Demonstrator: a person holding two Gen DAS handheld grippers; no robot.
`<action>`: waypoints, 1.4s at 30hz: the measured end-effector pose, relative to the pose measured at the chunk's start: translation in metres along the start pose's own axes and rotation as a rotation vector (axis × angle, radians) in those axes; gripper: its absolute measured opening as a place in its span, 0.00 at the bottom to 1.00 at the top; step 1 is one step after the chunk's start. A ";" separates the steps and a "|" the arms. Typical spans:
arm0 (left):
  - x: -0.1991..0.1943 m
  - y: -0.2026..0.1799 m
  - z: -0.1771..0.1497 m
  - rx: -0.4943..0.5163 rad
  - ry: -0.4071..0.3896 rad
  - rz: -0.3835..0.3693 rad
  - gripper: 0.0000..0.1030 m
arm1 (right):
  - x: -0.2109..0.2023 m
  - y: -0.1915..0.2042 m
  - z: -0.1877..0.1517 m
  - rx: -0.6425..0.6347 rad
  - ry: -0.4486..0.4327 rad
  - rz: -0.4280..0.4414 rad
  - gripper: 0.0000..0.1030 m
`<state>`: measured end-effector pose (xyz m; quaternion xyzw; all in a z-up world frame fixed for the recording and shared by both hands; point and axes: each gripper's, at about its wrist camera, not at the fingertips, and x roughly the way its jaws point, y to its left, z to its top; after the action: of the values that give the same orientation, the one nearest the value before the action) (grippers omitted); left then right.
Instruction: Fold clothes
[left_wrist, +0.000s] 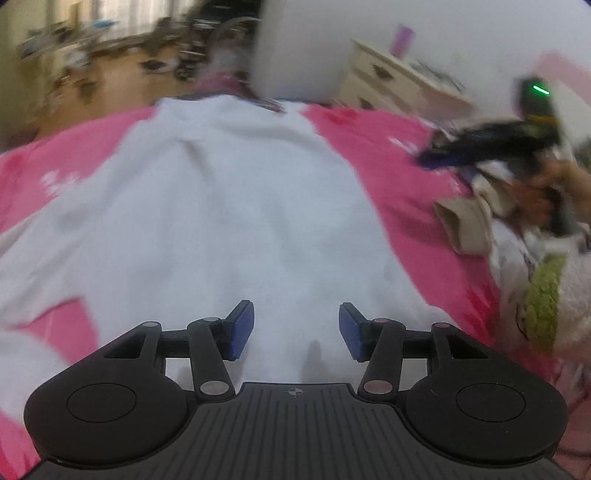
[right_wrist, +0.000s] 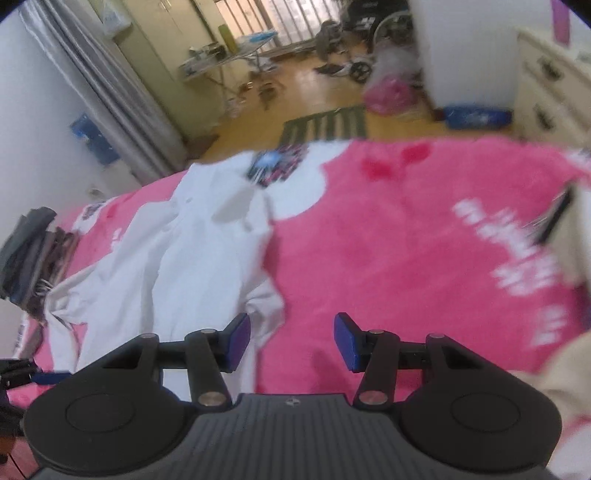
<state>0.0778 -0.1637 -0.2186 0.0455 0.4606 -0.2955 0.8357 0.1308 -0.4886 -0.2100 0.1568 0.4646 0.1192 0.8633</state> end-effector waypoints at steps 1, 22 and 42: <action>0.009 -0.008 0.001 0.023 0.017 0.000 0.50 | 0.013 -0.001 -0.001 0.002 0.005 0.019 0.51; 0.062 -0.009 -0.039 -0.088 0.088 0.120 0.49 | 0.084 0.036 -0.001 -0.487 0.011 -0.006 0.05; 0.065 -0.011 -0.037 -0.072 0.087 0.123 0.49 | 0.039 -0.030 0.006 -0.121 -0.062 -0.041 0.27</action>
<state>0.0704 -0.1896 -0.2897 0.0565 0.5030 -0.2245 0.8327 0.1591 -0.5032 -0.2481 0.0983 0.4328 0.1248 0.8874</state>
